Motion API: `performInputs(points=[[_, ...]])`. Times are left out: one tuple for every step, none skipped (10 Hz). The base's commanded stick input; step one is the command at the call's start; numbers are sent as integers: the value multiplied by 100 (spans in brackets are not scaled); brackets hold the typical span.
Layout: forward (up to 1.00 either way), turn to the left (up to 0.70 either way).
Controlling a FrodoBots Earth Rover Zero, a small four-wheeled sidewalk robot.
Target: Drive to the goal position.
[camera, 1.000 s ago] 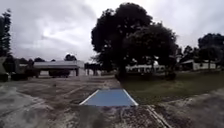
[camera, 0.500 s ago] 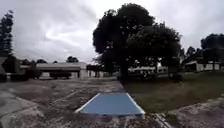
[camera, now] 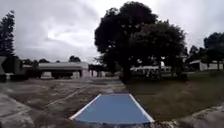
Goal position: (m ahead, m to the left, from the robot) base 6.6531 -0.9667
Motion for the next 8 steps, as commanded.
performInputs(points=[[50, 0], [50, 0], [50, 0], [50, 0], [50, 0], [50, 0], [50, 0], [50, 0]])
